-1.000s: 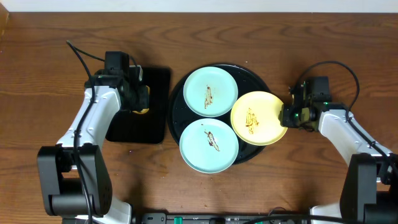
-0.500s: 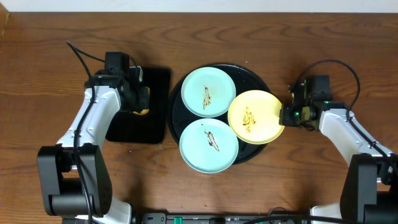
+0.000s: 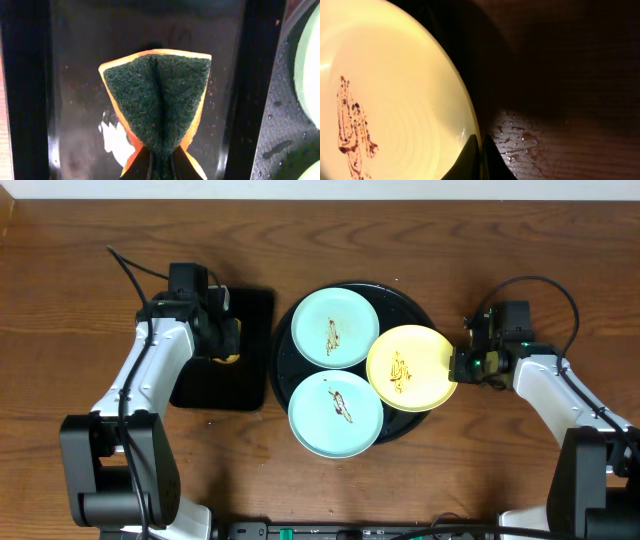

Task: Clean dirty plates on tray and stack at the side
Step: 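Lift the sponge with the left gripper while right holds the yellow plate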

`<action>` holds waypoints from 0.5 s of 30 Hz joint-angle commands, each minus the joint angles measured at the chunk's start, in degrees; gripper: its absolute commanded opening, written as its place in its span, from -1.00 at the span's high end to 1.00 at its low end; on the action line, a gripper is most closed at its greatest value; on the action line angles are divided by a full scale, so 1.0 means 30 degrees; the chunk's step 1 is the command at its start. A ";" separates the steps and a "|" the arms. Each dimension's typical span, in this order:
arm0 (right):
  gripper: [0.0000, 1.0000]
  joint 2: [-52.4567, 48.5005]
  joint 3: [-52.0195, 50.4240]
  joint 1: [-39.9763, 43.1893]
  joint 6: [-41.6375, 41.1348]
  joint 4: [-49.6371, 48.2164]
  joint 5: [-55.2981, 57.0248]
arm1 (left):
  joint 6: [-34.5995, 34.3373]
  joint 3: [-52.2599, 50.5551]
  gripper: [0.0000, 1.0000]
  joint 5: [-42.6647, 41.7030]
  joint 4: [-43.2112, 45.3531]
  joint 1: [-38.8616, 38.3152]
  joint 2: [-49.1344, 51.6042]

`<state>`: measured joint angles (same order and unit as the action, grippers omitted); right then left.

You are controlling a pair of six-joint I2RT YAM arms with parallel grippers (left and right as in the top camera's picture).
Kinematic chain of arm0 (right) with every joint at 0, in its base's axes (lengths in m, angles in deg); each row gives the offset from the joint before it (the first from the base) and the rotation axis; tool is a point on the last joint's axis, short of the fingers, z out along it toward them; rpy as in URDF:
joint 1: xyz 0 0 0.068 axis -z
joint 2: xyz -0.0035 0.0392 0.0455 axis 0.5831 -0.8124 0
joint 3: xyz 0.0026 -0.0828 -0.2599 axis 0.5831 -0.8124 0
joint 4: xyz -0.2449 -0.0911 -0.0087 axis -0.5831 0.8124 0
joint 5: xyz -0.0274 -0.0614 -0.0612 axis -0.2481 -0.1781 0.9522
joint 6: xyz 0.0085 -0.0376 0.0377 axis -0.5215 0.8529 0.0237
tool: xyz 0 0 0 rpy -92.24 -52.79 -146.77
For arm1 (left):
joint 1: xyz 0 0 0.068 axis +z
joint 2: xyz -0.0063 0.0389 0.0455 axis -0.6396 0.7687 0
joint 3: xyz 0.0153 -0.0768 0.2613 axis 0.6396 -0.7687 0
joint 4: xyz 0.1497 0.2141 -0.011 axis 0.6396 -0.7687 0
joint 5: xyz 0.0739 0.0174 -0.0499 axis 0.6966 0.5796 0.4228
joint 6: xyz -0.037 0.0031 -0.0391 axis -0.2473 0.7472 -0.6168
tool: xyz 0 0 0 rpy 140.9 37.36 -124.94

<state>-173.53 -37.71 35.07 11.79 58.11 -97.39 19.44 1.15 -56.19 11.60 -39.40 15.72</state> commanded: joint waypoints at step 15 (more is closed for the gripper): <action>0.98 -0.0124 0.0109 0.0138 -0.0007 0.0197 0.0284 | -0.0889 0.0138 0.85 0.1268 0.2980 0.0073 -0.5166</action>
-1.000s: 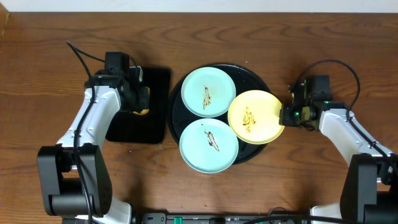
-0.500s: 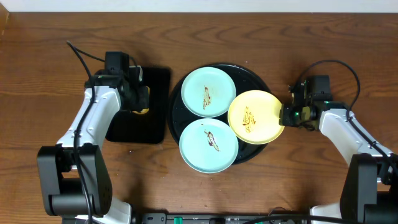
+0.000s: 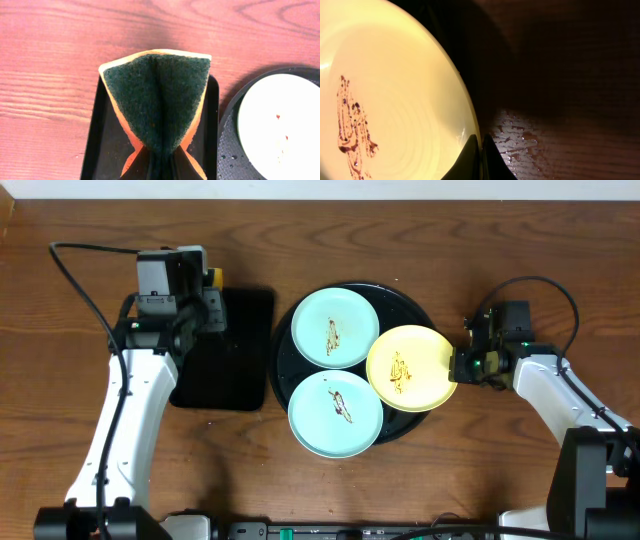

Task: Clean dirty plates on tray and stack at the side
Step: 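Lift the sponge with the left gripper while right holds the yellow plate, then scrub the yellow plate with the sponge in the left gripper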

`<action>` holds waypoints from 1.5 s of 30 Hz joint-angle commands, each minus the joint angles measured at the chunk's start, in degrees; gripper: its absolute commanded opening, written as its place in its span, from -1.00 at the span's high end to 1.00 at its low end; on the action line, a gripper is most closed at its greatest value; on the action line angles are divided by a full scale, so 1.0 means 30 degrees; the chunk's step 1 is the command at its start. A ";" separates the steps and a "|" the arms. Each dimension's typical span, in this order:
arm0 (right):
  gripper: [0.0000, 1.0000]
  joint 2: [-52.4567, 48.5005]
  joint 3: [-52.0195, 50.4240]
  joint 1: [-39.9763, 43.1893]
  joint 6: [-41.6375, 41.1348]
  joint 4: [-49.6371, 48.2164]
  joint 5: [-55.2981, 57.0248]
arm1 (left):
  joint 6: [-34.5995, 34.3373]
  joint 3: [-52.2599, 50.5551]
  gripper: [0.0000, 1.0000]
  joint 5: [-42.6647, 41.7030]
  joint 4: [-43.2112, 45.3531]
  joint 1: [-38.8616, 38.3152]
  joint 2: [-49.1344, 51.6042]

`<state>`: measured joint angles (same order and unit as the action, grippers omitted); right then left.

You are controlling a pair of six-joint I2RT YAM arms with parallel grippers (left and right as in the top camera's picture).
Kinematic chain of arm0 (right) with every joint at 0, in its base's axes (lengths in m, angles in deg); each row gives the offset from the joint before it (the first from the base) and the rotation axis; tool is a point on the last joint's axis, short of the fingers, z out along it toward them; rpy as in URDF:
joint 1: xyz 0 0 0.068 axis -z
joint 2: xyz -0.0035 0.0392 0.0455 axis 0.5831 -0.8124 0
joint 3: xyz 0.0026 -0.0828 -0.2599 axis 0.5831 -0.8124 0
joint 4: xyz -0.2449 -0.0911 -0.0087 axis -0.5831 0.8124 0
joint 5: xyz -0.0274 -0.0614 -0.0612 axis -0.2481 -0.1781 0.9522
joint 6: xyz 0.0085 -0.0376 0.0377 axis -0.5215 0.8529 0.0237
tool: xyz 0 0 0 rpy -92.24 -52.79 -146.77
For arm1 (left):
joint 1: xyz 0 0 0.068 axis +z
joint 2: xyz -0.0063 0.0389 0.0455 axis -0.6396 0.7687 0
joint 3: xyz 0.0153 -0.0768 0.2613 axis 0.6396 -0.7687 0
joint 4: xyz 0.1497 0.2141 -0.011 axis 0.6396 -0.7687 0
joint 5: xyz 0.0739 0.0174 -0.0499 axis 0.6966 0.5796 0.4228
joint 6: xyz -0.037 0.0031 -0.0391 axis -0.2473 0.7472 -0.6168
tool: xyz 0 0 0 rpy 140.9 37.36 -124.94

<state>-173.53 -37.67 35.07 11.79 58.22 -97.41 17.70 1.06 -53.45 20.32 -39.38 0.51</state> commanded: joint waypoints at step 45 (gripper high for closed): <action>0.98 -0.0124 0.0087 0.0138 -0.0007 0.0291 0.0284 | -0.2040 0.2579 0.85 -0.4306 -0.1107 -0.6207 0.2273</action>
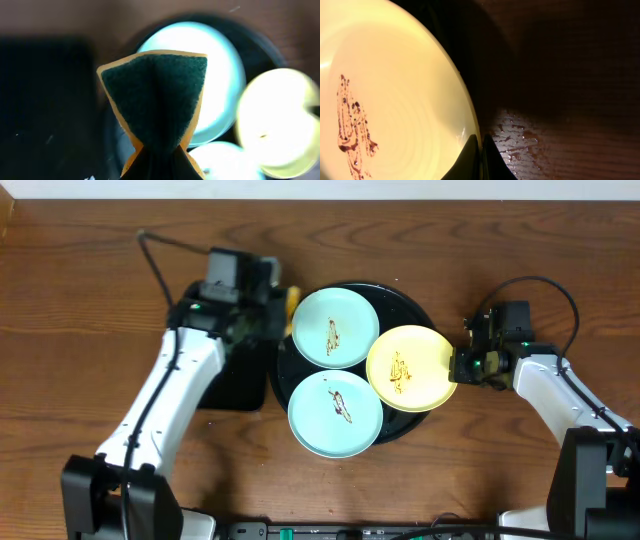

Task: Clean dirty plates on tray and stack at the side
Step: 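Scrub the yellow plate with the sponge in the left gripper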

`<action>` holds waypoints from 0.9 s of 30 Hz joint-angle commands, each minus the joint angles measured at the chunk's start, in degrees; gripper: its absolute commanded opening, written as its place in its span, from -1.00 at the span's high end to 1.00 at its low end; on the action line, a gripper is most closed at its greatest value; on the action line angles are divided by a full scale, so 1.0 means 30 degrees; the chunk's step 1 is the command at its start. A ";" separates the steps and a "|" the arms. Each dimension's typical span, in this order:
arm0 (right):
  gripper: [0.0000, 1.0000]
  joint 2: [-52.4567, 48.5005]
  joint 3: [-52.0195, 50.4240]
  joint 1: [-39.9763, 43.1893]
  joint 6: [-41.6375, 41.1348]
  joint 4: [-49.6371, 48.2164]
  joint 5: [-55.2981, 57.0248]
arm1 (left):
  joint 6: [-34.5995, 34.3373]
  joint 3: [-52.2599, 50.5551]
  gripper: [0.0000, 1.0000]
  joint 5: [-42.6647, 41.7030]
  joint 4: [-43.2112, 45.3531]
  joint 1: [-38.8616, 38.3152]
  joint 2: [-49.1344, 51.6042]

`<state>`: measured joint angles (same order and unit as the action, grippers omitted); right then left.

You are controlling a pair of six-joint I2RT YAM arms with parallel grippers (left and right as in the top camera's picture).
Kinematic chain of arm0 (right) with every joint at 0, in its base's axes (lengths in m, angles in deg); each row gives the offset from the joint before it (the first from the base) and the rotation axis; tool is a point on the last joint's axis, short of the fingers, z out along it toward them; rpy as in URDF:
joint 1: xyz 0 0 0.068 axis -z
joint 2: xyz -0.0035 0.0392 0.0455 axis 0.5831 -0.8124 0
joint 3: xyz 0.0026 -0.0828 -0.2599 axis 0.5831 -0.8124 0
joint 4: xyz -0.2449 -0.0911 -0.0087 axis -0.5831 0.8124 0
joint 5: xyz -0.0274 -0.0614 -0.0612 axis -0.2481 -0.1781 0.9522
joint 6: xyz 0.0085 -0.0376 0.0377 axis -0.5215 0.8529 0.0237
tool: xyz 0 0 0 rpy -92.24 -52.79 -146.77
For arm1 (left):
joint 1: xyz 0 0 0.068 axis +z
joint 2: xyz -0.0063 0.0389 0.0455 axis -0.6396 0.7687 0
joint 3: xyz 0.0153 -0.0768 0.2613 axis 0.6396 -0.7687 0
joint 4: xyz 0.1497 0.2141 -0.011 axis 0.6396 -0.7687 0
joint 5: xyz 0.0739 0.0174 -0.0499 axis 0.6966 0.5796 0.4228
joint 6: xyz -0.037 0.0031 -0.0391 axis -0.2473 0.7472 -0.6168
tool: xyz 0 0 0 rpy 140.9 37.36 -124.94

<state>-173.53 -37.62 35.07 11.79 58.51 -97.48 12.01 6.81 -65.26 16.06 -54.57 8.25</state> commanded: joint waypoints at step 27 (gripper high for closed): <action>0.98 -0.0124 0.0073 0.0138 -0.0007 0.0211 0.0306 | -0.2521 0.0663 0.85 -0.3140 0.6295 -1.0375 0.8495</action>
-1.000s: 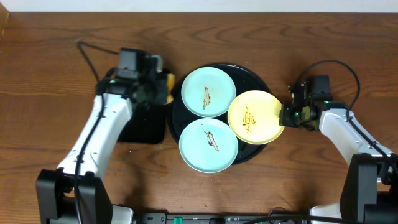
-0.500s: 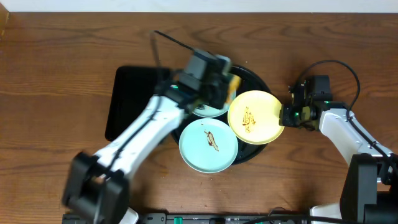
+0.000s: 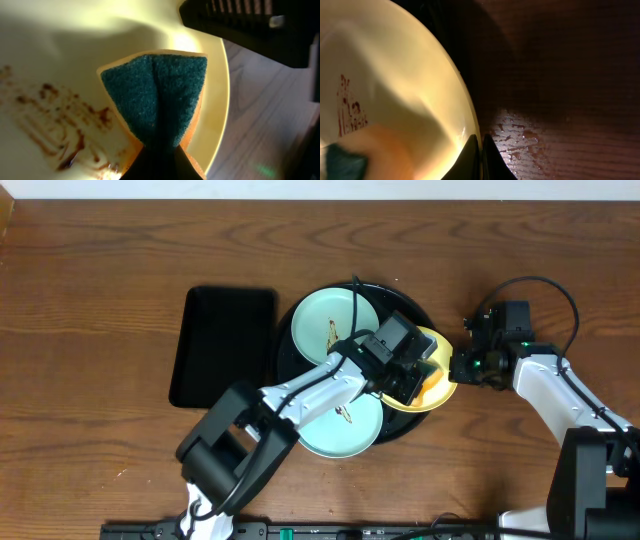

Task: Clean dirty plates on tray and stack at the side
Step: 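Scrub the yellow plate with the sponge in the left gripper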

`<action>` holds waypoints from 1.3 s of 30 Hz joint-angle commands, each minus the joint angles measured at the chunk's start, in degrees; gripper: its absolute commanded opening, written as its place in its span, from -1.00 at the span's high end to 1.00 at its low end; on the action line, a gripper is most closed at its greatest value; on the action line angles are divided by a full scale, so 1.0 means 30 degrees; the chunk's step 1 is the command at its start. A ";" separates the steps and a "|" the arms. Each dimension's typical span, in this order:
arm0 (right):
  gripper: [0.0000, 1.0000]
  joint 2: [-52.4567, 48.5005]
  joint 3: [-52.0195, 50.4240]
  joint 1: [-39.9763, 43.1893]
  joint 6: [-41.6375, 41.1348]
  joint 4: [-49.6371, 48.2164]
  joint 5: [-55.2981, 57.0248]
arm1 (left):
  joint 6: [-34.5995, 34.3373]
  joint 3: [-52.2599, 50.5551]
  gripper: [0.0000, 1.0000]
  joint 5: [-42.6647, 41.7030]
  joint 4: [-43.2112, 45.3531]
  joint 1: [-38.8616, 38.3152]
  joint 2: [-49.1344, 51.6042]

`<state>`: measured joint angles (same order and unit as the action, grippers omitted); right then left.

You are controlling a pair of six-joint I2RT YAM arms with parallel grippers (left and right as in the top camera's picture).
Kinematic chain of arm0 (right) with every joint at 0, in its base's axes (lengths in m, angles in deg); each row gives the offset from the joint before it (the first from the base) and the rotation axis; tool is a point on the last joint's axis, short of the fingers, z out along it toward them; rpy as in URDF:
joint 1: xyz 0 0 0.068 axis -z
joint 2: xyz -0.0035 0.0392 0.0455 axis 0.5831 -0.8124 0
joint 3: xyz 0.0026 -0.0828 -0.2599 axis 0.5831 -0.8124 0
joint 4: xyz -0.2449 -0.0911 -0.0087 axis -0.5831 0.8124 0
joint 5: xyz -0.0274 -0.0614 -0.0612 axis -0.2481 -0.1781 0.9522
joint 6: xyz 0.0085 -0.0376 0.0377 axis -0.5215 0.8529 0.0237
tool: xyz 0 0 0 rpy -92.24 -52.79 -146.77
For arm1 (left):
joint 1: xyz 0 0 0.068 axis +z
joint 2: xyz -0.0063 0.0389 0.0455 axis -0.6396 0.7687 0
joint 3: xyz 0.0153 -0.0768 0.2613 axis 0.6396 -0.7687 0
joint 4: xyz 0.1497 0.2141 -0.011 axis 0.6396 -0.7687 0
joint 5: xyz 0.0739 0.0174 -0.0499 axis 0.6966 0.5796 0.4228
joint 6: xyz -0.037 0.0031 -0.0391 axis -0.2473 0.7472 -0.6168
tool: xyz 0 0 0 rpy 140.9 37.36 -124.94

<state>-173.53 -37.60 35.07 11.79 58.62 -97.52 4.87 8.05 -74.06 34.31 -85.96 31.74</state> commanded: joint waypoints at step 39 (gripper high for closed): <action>0.98 -0.0124 0.0066 0.0138 0.0000 0.0882 0.0393 | 0.0401 0.0444 0.85 0.2310 0.5187 0.1902 0.1107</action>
<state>-173.53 -37.36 35.07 11.77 60.47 -98.07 4.89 8.71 -68.84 47.62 -80.16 32.35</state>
